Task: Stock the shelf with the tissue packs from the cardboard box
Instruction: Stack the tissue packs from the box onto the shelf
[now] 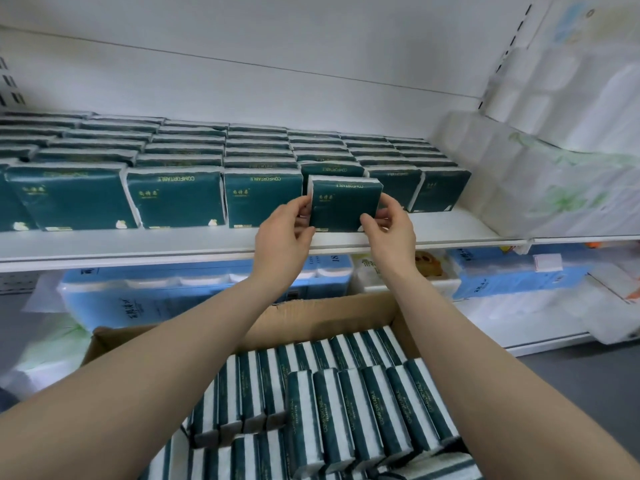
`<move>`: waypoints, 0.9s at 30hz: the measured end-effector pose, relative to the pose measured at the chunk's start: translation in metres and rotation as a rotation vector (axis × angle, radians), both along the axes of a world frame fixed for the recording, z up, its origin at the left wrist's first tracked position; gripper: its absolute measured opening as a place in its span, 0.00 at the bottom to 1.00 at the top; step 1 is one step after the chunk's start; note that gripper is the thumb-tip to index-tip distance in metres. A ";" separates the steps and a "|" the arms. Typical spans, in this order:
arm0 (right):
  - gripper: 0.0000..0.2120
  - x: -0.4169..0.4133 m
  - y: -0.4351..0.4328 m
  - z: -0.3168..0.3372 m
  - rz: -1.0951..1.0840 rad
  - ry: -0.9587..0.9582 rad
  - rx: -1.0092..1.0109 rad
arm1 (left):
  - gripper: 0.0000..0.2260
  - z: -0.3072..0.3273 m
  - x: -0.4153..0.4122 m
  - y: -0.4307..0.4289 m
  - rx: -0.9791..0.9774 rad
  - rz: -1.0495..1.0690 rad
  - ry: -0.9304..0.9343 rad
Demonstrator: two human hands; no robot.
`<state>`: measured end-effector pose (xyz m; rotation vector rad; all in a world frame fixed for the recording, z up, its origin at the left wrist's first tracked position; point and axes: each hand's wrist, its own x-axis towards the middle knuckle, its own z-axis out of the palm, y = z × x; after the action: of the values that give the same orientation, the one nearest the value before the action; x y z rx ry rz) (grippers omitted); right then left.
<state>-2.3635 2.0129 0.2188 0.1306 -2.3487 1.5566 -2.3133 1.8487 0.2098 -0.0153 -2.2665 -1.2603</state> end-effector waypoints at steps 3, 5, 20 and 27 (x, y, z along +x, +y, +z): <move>0.20 -0.003 -0.002 -0.003 0.005 -0.002 -0.004 | 0.21 -0.003 -0.001 0.000 -0.019 0.018 0.017; 0.21 -0.002 -0.004 -0.003 0.007 -0.005 -0.031 | 0.21 -0.005 -0.001 -0.001 -0.044 0.035 0.025; 0.24 -0.002 -0.008 -0.006 0.052 -0.010 0.063 | 0.20 -0.009 0.003 0.000 -0.077 0.032 0.027; 0.25 0.018 -0.001 0.001 0.031 -0.040 0.041 | 0.18 -0.007 0.012 -0.002 0.016 0.006 0.024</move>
<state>-2.3458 2.0122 0.2194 0.1475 -2.4213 1.5400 -2.3008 1.8465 0.2028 -0.0184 -2.2343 -1.2681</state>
